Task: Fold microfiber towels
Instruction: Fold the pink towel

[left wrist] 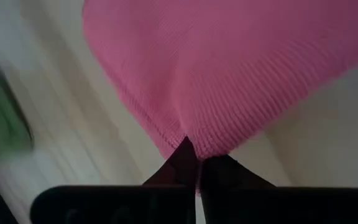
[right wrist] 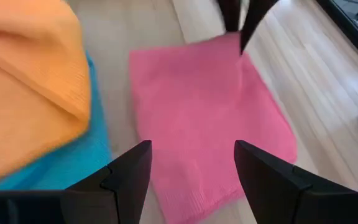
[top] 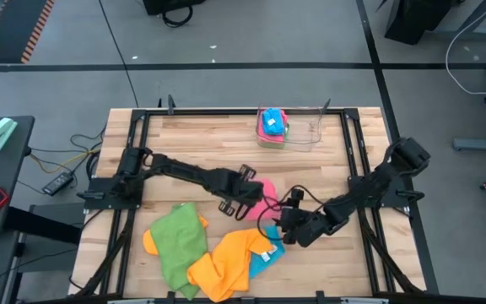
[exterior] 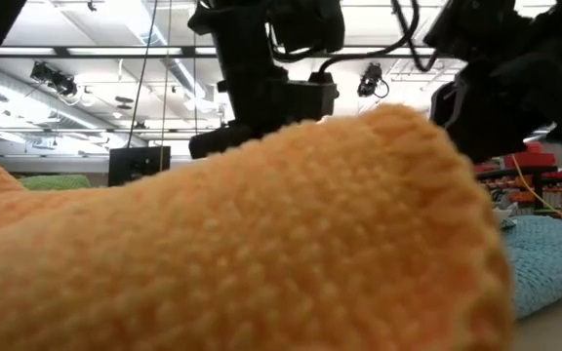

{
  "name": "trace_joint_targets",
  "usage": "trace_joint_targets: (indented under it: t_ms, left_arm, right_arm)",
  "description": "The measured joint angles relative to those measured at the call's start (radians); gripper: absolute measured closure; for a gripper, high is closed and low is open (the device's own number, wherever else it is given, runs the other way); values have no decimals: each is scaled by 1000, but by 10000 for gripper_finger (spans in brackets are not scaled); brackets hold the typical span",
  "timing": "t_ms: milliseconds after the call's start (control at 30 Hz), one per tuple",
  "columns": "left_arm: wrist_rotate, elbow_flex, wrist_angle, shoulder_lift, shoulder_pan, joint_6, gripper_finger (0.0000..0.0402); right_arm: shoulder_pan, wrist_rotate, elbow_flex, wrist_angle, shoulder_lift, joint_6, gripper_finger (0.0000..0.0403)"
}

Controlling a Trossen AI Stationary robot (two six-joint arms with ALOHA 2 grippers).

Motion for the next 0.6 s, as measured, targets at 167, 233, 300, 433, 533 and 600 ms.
trace_joint_targets:
  t_ms: [167,233,300,433,533,600]
  left_arm:
    - [0,0,1,-5,18,-22,393]
    - [-1,0,7,-2,18,9,387]
    - [-1,-4,22,-1,17,54,380]
    - [-5,-49,103,0,19,183,378]
    - [-7,-96,152,-1,25,292,379]
    - [-10,-140,172,0,30,372,373]
  right_arm:
    - [1,-19,0,12,-9,3,164]
    - [0,-42,0,20,-8,-3,164]
    - [-4,-52,0,30,3,-7,164]
    - [-13,-53,-1,10,1,-7,164]
    - [-12,-53,-1,-18,-15,-3,164]
    - [-9,-50,-1,-54,-26,7,164]
